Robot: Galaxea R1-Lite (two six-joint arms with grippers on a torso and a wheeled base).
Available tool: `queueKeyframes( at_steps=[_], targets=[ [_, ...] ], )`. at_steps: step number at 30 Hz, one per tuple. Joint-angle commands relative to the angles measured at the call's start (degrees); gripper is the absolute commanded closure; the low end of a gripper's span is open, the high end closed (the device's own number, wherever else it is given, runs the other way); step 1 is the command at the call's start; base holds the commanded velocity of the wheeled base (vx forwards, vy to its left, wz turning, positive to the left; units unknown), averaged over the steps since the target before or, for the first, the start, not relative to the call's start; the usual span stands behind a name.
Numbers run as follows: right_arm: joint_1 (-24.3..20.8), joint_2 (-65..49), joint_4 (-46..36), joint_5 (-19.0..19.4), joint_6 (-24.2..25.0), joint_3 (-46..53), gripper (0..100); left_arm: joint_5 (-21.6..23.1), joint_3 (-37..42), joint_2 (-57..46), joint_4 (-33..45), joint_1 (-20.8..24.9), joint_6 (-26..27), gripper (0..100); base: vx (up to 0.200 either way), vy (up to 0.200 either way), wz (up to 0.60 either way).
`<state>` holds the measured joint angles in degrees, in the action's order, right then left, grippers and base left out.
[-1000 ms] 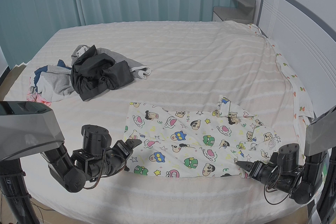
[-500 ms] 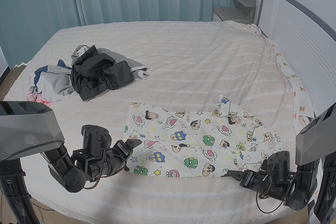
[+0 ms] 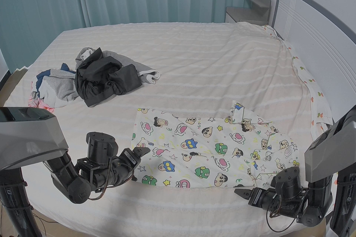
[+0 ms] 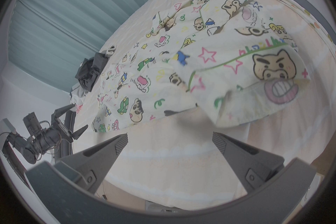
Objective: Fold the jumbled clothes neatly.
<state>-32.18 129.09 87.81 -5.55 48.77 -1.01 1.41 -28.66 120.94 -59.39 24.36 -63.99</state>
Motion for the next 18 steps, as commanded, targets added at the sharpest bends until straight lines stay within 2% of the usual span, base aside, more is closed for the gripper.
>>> queueKeyframes(
  at_steps=[1, 7, 12, 18],
  targets=[
    [-1.65, 0.82, -0.01, -0.34, -0.35, 0.92, 0, -0.01, 0.01, 0.08, -0.02, -0.01, 0.0, 0, 0.0, 0.0, 0.0],
    [-1.3, -4.55, -0.71, -2.28, -0.52, 1.01, 0, -0.01, 0.01, 0.08, -0.02, -0.01, 0.0, 0, 0.0, 0.0, 0.0],
    [-1.83, -8.76, -5.72, -3.33, 0.09, 1.01, 0, -0.01, -0.08, 0.08, -0.02, -0.1, 0.0, 0, 0.0, 0.0, 0.0],
    [-5.7, -13.16, -6.86, -3.59, -0.35, 1.01, 0, -0.01, -0.26, 0.7, -0.02, -0.27, -0.08, 0, 0.0, 0.0, 0.0]
  ],
)
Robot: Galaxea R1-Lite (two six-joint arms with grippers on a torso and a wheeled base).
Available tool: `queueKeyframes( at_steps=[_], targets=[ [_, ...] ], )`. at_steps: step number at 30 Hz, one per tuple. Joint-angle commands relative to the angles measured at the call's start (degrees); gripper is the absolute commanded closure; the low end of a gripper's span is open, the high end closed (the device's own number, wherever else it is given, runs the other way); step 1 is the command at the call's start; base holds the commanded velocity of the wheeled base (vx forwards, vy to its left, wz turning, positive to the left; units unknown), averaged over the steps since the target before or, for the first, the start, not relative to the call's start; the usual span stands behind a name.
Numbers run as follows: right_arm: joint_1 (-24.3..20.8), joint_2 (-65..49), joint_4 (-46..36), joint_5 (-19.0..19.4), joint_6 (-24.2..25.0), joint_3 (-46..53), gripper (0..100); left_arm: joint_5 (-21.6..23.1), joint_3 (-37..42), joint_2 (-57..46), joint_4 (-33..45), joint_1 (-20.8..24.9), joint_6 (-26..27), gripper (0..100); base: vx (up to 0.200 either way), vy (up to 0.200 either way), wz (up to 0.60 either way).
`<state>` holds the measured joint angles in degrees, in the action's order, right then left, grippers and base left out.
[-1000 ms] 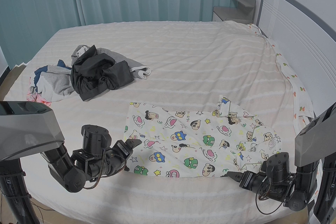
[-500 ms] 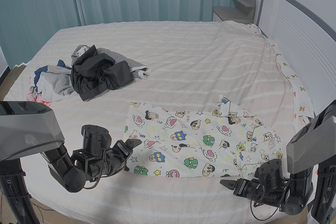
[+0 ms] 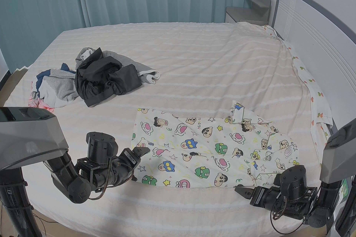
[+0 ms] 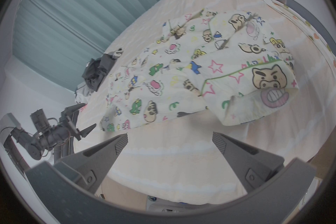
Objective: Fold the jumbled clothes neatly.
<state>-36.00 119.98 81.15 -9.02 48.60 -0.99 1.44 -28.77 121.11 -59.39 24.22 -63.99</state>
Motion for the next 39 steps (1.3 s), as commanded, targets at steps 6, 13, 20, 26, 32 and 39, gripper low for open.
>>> queueKeyframes(
  at_steps=[6, 13, 20, 26, 32, 39],
  targets=[
    [2.25, -7.39, 0.94, 0.14, -4.92, 0.28, 0, 0.06, 0.47, 0.88, -2.48, -0.05, 0.0, 0, 0.0, 0.0, 0.0],
    [13.67, -2.73, 1.2, 3.31, -6.33, -4.46, 0, 0.06, 0.91, 2.11, -4.59, 0.04, 0.09, 0, 0.0, 0.0, 0.0],
    [15.52, 4.39, 1.11, 3.4, -7.65, -10.35, 0, 0.06, 1.0, 2.46, -4.68, 0.12, 0.09, 0, 0.0, 0.0, 0.0],
    [13.76, 10.45, 1.29, 3.31, -7.65, -13.16, 0, 0.06, 1.0, 2.37, -4.68, 0.12, 0.09, 0, 0.0, 0.0, 0.0],
    [12.0, 10.8, 1.2, 3.13, -7.47, -12.46, 0, 0.06, 0.91, 2.37, -4.68, 0.04, 0.09, 0, 0.0, 0.0, 0.0],
    [10.86, 12.38, 1.2, 3.31, -6.5, -11.41, 0, -0.03, 1.0, 2.28, -4.68, 0.04, 0.09, 0, 0.0, 0.0, 0.0]
  ],
)
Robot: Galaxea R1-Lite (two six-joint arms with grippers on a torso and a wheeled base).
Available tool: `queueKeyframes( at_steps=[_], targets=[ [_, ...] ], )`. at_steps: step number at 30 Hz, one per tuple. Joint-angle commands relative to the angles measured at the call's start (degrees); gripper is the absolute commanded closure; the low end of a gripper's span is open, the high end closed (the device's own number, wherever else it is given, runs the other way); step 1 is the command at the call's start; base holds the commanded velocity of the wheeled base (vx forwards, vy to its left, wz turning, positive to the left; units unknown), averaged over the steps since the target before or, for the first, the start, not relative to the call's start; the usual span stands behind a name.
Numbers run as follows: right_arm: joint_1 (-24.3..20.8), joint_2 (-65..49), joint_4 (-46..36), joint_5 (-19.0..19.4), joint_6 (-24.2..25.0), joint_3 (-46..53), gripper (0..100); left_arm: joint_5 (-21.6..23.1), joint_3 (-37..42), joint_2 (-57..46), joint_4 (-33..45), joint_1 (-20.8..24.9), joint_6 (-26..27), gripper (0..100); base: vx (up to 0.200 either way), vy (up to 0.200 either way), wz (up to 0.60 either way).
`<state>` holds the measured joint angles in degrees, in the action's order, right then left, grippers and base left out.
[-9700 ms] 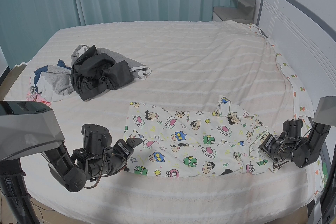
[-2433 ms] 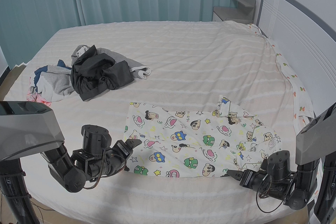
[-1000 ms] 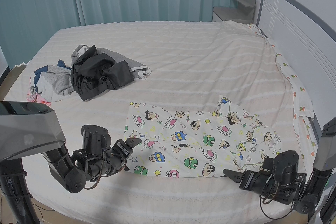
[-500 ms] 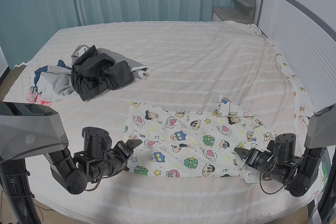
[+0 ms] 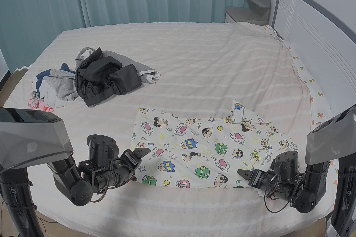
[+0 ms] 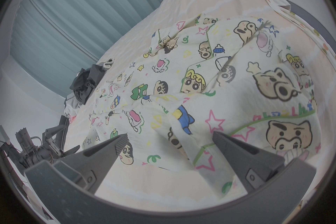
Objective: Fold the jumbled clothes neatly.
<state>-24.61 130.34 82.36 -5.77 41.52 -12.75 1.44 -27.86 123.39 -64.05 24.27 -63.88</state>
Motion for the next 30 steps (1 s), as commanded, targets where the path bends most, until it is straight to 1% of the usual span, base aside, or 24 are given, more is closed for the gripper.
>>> queueKeyframes(
  at_steps=[1, 6, 7, 8, 9, 11, 20, 25, 29, 30],
  targets=[
    [-0.52, 2.29, -0.01, 0.05, 0.58, 0.36, 0, -0.03, 0.08, 0.01, -0.02, -0.01, -0.02, 0, 0.0, 0.0, 0.0],
    [-1.14, 3.96, 0.96, 0.05, 0.93, 1.33, 0, -1.0, -0.01, 0.09, -0.11, 0.07, -0.02, 0, 0.0, 0.0, 0.0],
    [-1.31, 3.6, 2.63, 0.05, 0.84, 2.12, 0, -1.0, -0.01, 0.09, -0.11, -0.01, -0.02, 0, 0.0, 0.0, 0.0],
    [-1.31, 3.6, 2.63, 0.05, 0.84, 2.12, 0, -1.0, -0.01, 0.09, -0.11, -0.01, -0.02, 0, 0.0, 0.0, 0.0],
    [-1.75, 3.34, 5.18, -0.21, 0.75, 3.26, 0, -1.0, -0.01, 0.09, -0.11, 0.07, -0.02, 0, 0.0, 0.0, 0.0],
    [-2.11, 2.55, 5.71, -0.39, 0.75, 3.79, 0, -1.0, -0.01, 0.09, -0.11, 0.07, -0.02, 0, 0.0, 0.0, 0.0],
    [-0.61, -6.06, 5.53, -0.56, 0.67, 7.74, 0, -1.09, -0.01, -0.17, -0.11, 0.07, -0.02, 0, 0.0, 0.0, 0.0],
    [4.22, -9.76, 5.53, -0.65, 0.23, 9.41, 0, -1.09, -0.09, -0.26, -0.11, 0.16, 0.07, 0, 0.0, 0.0, 0.0],
    [8.35, -7.03, 5.53, -0.12, -0.04, 8.62, 0, -1.09, -0.01, -0.35, -0.11, 0.16, -0.02, 0, 0.0, 0.0, 0.0],
    [8.35, -7.03, 5.53, -0.12, -0.04, 8.62, 0, -1.09, -0.01, -0.35, -0.11, 0.16, -0.02, 0, 0.0, 0.0, 0.0]
  ],
)
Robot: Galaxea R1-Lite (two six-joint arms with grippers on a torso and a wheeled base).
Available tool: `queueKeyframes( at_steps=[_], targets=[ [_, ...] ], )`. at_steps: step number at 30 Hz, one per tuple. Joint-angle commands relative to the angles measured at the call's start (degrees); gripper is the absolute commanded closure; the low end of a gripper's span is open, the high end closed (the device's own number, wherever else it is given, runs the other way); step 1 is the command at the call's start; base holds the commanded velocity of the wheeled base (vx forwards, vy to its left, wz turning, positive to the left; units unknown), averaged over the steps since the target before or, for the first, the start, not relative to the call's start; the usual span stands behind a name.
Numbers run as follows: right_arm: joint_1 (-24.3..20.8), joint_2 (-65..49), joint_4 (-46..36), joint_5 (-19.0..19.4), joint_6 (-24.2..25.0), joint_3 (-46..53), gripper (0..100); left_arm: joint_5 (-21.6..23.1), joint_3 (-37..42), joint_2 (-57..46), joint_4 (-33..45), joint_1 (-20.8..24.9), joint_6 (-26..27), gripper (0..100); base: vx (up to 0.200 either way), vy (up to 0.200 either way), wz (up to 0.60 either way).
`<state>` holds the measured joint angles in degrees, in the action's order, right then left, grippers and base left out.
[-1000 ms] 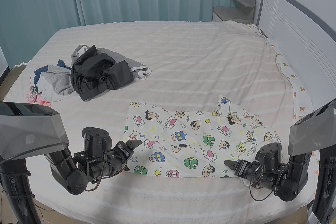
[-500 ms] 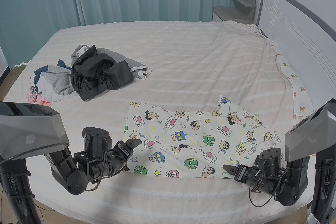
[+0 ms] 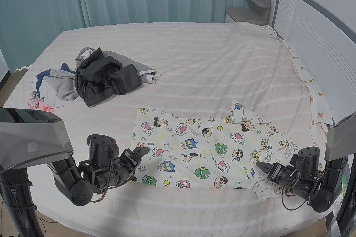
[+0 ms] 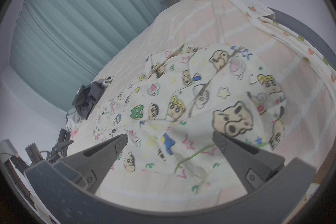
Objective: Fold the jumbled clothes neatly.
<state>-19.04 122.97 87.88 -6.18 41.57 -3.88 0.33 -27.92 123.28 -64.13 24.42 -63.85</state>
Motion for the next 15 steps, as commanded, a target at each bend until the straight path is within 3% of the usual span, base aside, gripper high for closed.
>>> queueKeyframes(
  at_steps=[1, 9, 15],
  targets=[
    [4.1, 2.19, 0.01, 0.29, -0.35, -0.96, 0, 0.02, 0.06, -0.24, -0.03, 0.02, -0.04, 0, 0.0, 0.0, 0.0],
    [9.81, 9.48, 0.01, 0.12, -3.07, -3.95, 0, 0.02, 0.14, -0.32, -0.03, 0.02, -0.04, 0, 0.0, 0.0, 0.0],
    [9.64, 4.04, 0.01, 0.47, -2.63, -2.72, 0, -0.07, 0.23, -1.03, -0.03, -0.07, -0.04, 0, 0.0, 0.0, 0.0]
  ],
)
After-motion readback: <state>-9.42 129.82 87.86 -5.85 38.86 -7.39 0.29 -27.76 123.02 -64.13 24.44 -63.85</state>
